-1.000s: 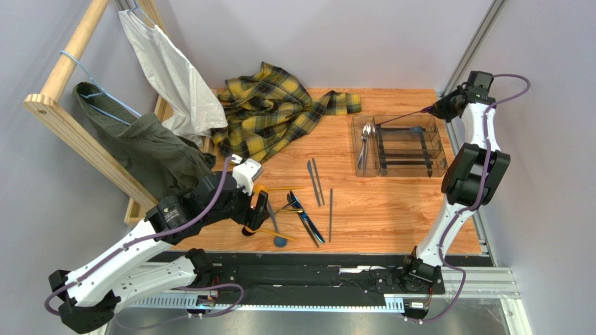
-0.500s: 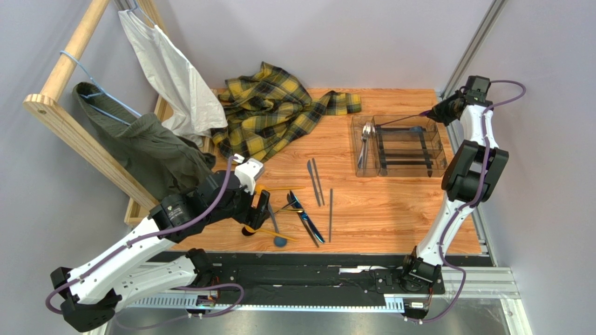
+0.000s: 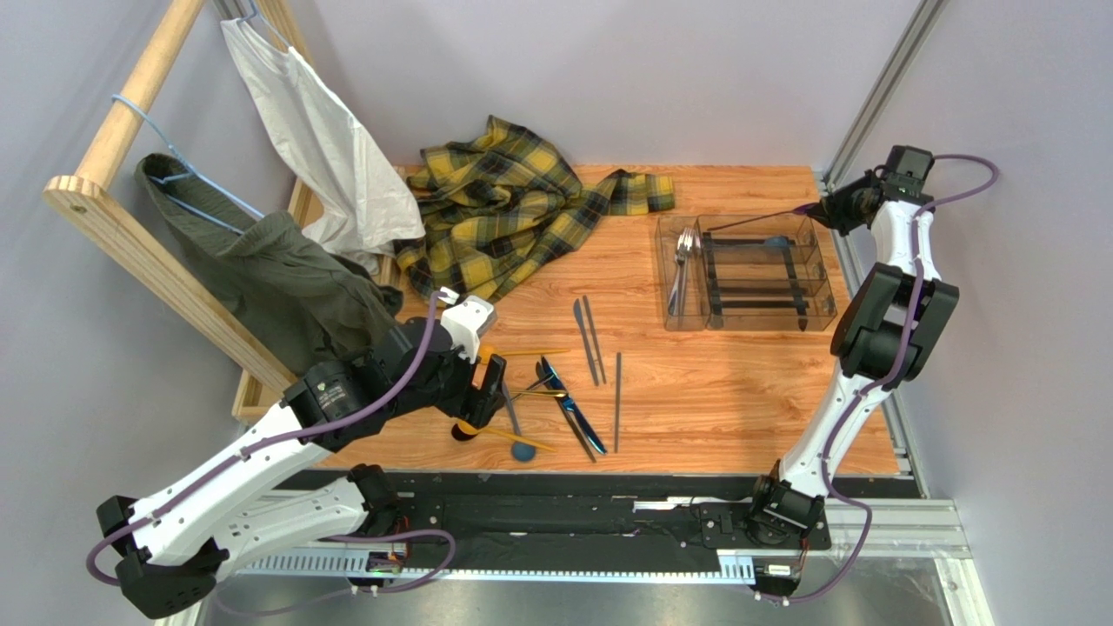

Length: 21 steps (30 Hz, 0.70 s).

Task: Sort the eating utensils into containers
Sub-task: Place the spoon in the storage box.

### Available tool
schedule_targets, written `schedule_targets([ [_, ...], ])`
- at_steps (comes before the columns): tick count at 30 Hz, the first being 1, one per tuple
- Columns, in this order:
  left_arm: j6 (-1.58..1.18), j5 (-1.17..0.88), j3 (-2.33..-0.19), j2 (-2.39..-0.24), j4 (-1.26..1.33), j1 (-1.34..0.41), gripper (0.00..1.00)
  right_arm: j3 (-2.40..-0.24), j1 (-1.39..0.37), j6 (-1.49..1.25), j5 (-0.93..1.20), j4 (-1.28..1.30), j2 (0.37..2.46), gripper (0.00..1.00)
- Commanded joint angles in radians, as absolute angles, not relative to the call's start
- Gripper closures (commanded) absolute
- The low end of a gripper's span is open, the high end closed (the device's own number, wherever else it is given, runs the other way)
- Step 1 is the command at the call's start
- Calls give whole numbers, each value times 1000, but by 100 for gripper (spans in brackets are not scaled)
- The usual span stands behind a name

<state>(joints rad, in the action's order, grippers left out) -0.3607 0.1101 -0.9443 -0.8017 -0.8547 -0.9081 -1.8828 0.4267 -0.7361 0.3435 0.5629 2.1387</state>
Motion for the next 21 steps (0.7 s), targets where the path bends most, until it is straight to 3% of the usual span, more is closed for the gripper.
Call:
schedule_targets([
  [1,-374,120,-943,-807,-850,-904,14,-1881,430,-759,341,514,2135,100],
  [16,-380,141,-943,-815,-859,-904,14,-1861,382,-713,298,528,2134,92],
  [20,-379,138,-943,-813,-857,-904,14,-1851,374,-706,264,532,2120,64],
  [21,-379,138,-943,-813,-857,-904,14,-1852,371,-704,256,540,2112,64],
])
